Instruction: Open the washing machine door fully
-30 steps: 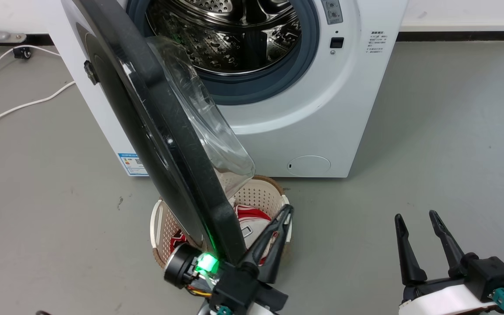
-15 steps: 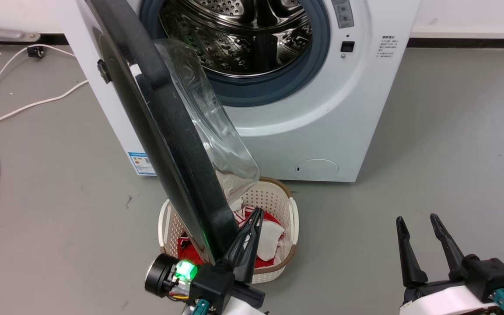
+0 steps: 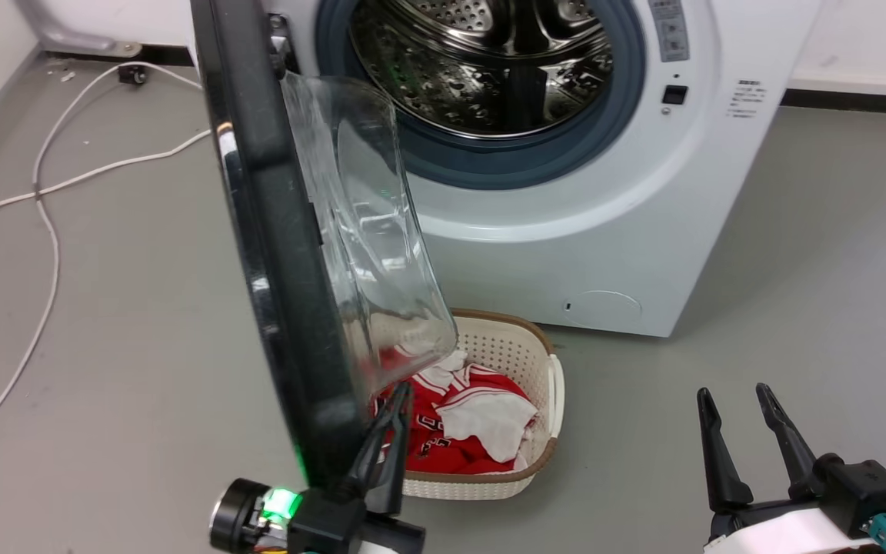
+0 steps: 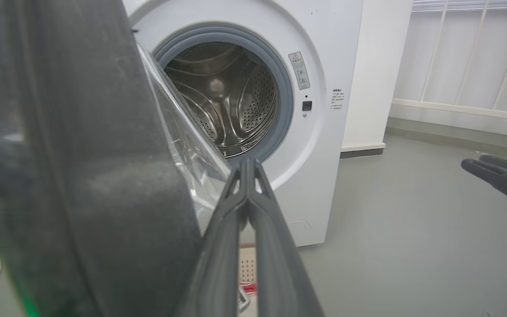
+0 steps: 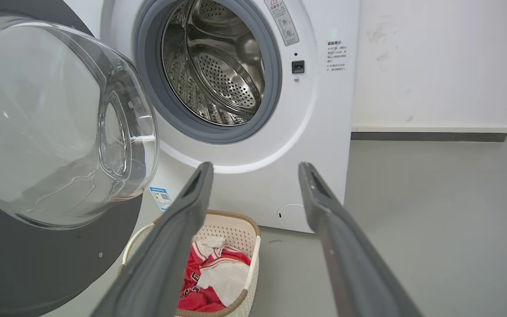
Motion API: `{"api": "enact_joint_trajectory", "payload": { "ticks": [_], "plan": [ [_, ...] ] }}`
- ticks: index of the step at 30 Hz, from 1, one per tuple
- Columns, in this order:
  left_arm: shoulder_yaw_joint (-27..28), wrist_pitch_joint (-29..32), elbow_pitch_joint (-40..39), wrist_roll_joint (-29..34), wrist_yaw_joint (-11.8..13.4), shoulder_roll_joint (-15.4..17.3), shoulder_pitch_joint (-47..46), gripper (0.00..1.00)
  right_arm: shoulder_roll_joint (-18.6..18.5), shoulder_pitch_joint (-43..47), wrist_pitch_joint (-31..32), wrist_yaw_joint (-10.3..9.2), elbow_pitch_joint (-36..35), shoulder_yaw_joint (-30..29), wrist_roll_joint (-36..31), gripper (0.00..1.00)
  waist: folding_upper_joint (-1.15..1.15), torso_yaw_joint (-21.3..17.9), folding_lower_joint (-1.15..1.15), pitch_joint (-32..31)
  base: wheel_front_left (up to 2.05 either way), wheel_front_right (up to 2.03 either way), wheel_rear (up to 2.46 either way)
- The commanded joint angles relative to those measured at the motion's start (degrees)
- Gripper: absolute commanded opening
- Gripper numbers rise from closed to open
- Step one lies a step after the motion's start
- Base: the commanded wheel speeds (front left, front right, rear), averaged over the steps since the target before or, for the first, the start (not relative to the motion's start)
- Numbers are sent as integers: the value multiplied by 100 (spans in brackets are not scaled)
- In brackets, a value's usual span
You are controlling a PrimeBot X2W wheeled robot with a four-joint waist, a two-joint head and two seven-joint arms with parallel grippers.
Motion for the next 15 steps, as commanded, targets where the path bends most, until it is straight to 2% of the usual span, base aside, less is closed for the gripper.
{"api": "enact_joint_trajectory", "payload": {
  "ticks": [1, 15],
  "plan": [
    [168, 17, -41, 47, 65, 102, 65, 0, 15, 51, -12, -4, -2, -1, 52, 100, 0, 134, 0, -4, 0, 0, 0],
    [761, 16, -390, 72, 234, 376, 505, 0, 14, 52, -12, -4, 19, 43, 23, 100, 0, 555, 0, 33, 0, 0, 0]
  ]
}}
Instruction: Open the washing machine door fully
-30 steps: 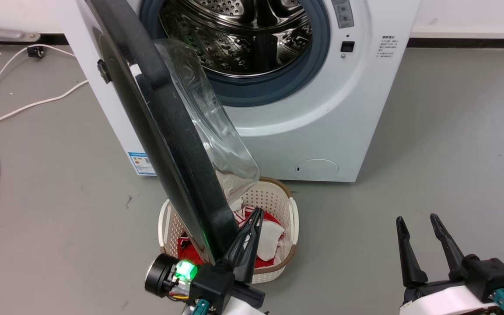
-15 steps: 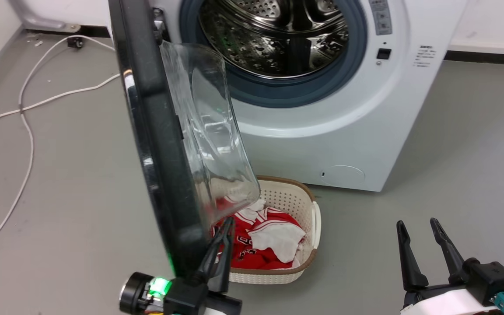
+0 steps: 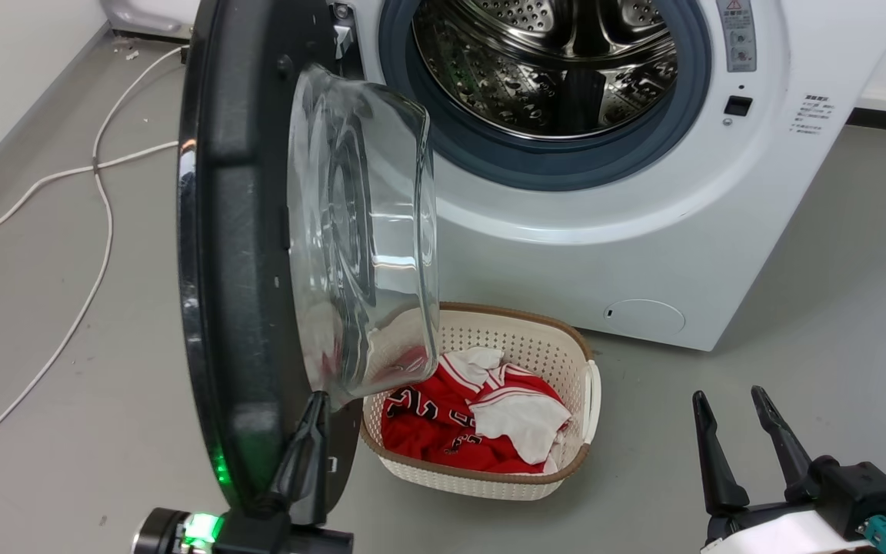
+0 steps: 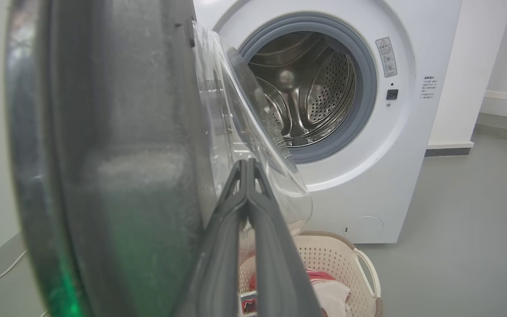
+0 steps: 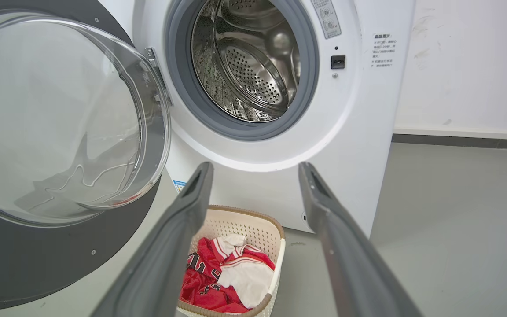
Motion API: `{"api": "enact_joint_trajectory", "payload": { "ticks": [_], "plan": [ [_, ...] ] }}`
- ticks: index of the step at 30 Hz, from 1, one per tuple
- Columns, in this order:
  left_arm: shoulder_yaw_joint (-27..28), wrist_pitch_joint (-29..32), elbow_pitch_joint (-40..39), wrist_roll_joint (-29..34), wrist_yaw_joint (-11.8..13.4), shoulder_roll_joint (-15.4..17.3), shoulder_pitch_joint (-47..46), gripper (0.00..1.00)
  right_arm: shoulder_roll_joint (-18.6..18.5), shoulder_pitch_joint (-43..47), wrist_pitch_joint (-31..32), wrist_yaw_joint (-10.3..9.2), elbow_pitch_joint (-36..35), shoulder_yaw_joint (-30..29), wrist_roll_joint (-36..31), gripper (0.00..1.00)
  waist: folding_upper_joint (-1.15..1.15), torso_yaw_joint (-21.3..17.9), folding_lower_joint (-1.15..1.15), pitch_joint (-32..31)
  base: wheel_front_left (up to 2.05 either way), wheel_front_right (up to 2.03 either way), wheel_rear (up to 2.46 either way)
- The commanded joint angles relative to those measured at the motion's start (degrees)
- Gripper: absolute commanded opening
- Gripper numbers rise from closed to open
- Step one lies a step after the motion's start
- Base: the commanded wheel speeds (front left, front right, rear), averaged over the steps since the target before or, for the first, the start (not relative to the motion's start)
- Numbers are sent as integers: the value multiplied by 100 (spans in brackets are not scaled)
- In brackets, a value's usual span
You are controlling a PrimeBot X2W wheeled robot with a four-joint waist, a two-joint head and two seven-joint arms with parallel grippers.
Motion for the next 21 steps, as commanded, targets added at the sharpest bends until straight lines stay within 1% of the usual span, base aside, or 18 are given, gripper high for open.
{"api": "enact_joint_trajectory", "payload": {
  "ticks": [1, 8, 15, 21],
  "plan": [
    [163, 14, -9, -2, 39, 97, 58, 0, 12, 20, -11, -4, 12, 1, 28, 100, 0, 53, 0, 45, 0, 0, 0],
    [589, 14, -39, -84, 123, 193, 18, 0, 11, -51, -12, -4, 17, 19, -11, 100, 0, 118, 0, 167, 0, 0, 0],
    [1415, 13, -21, -348, 184, 275, 29, 0, 11, -125, -12, -4, 20, -5, -84, 100, 0, 141, 0, 324, 0, 0, 0],
    [2043, 13, 96, -459, 146, 291, -119, 0, 11, -221, -12, -4, 1, -23, -162, 100, 0, 142, 0, 493, 0, 0, 0]
  ]
}}
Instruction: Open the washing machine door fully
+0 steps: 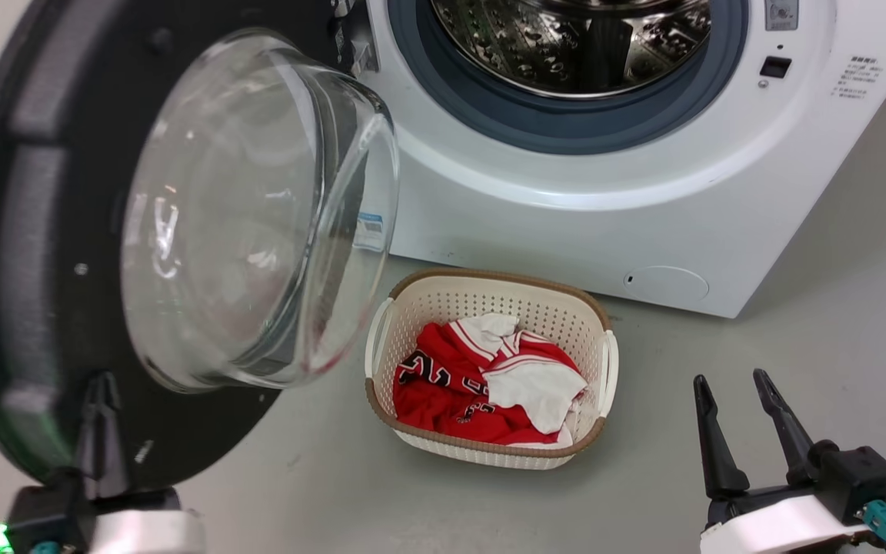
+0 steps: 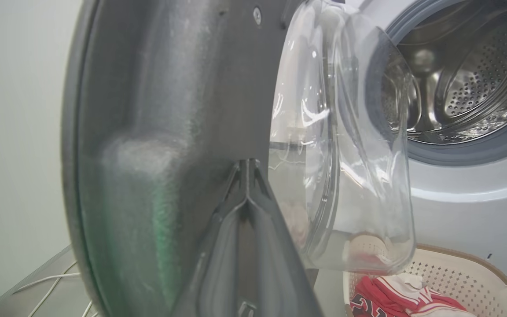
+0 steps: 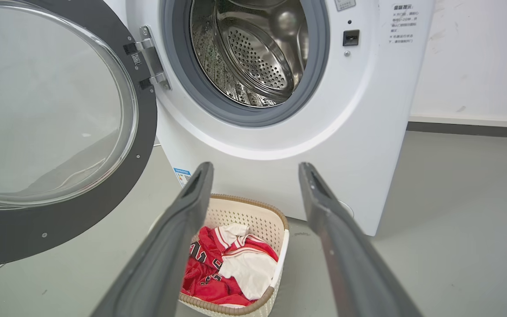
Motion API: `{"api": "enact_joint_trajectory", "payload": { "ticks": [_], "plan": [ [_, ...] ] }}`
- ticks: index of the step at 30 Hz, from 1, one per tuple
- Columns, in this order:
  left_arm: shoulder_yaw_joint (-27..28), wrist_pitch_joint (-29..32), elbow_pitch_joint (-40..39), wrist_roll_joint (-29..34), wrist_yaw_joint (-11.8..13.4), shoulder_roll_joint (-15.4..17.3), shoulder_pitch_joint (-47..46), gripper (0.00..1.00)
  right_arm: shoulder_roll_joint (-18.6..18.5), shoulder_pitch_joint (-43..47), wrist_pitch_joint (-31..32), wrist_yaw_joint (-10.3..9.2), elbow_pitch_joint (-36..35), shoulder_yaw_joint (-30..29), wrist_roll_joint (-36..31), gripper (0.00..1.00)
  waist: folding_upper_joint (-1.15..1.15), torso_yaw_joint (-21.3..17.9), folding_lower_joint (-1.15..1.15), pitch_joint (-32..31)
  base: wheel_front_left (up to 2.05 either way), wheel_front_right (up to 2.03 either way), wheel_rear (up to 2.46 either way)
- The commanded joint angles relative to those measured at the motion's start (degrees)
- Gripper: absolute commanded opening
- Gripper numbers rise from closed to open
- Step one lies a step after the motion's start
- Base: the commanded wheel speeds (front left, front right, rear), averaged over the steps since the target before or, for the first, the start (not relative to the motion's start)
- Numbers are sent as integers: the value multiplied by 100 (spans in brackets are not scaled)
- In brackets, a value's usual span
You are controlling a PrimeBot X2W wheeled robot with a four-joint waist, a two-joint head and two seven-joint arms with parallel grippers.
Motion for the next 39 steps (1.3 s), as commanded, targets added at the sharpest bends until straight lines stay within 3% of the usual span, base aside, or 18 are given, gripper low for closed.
{"api": "enact_joint_trajectory", "payload": {
  "ticks": [1, 12, 19, 32, 39],
  "plan": [
    [192, 12, 49, -32, 29, 4, -133, 0, 10, -92, -12, -4, -18, -7, -47, 100, 0, -3, 0, 78, 0, 0, 0],
    [1340, 12, 388, -216, -40, -153, -956, 0, 10, -461, -12, -4, -91, 36, -281, 100, 0, -123, 0, 651, 0, 0, 0],
    [2018, 14, 848, -209, -275, -99, -1417, 0, 9, -623, -12, -4, -107, 25, -397, 100, 0, -219, 0, 939, 0, 0, 0],
    [3097, 13, 1974, -145, -664, 485, -2379, 0, -28, -911, -12, -4, -125, 81, -549, 100, 0, -439, 0, 1295, 0, 0, 0],
    [3406, 14, 2628, -25, -815, 829, -2825, 0, -33, -943, -12, -4, -155, 52, -577, 100, 0, -471, 0, 1441, 0, 0, 0]
  ]
}}
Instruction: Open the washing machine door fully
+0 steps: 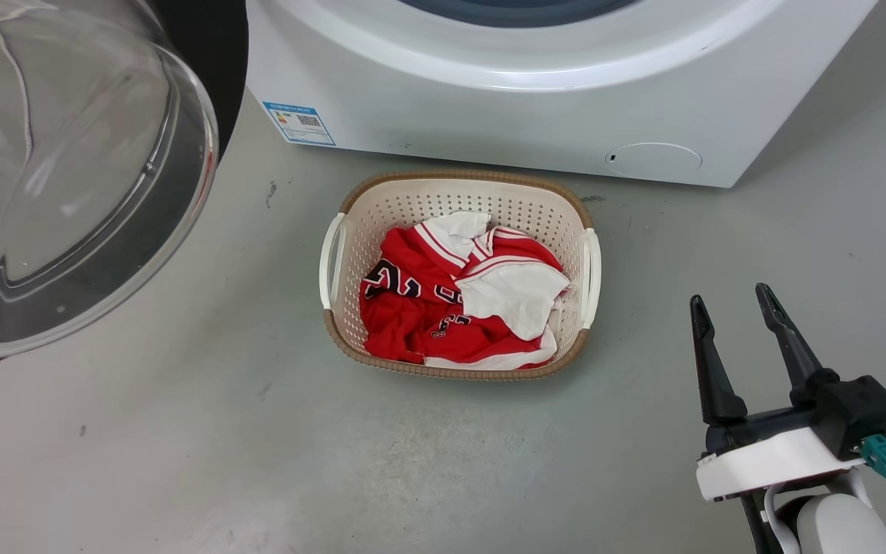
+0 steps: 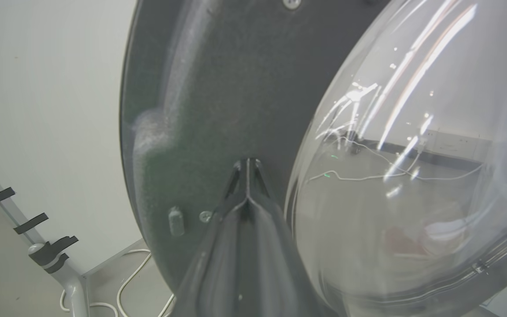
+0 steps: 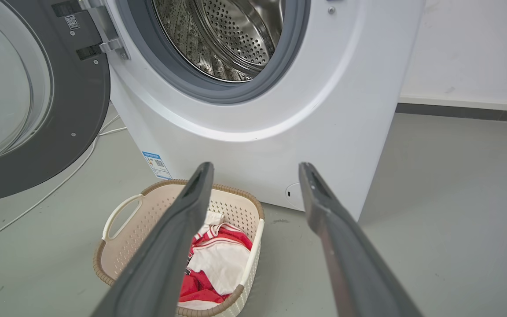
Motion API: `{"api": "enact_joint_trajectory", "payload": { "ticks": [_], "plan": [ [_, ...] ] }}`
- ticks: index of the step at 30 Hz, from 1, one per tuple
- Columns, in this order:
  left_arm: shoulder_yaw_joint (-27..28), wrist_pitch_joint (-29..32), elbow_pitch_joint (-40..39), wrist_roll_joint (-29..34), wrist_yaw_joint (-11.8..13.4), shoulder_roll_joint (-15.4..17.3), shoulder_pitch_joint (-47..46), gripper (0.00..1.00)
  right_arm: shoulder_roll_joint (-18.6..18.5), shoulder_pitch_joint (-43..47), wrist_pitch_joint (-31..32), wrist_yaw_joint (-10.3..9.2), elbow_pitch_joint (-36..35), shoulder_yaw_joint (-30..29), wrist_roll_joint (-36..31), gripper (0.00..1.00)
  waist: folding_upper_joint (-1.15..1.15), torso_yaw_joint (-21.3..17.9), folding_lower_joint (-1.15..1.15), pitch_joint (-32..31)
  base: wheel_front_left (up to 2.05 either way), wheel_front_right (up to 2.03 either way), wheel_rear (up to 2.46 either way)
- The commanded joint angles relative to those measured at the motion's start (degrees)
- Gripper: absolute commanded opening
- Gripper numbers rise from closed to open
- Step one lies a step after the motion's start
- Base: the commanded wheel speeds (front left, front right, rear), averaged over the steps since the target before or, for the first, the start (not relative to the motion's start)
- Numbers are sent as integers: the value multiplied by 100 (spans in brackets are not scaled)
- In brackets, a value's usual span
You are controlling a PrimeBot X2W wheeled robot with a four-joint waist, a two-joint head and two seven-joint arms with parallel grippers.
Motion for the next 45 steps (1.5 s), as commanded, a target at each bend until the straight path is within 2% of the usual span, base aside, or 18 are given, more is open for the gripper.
{"api": "enact_joint_trajectory", "payload": {
  "ticks": [1, 11, 18, 25, 34, 44, 45],
  "plan": [
    [79, 15, 165, 42, -20, 121, -177, 0, -26, -89, -12, -4, -21, 0, -46, 100, 0, -11, 0, 41, 0, 0, 0],
    [188, 15, 682, 241, -153, 340, -585, 0, -71, -181, -12, -4, -15, 23, -57, 100, 0, -50, 0, 117, 0, 0, 0],
    [191, 14, 647, 459, -245, 258, -362, 0, -30, -32, -12, -4, 48, 11, -41, 100, 0, -50, 0, -197, 0, 0, 0],
    [84, 14, -97, 610, -444, -15, 289, 0, 11, 175, -12, -4, 93, -11, 15, 100, 0, -39, 0, -699, 0, 0, 0],
    [-325, 14, -1055, 574, -699, -430, 917, 0, 24, 403, -12, -4, -13, -184, 96, 100, 0, -32, 0, -1295, 0, 0, 0],
    [-1363, 14, -2085, 739, -804, -1171, 1710, 0, 24, 749, -12, -4, -325, -391, 112, 100, 0, -239, 0, -1733, 0, 0, 0],
    [-1477, 14, -2159, 723, -805, -1227, 1793, 41, 24, 764, -12, -4, -353, -401, 134, 100, 0, -280, 0, -1765, 0, 0, 0]
  ]
}}
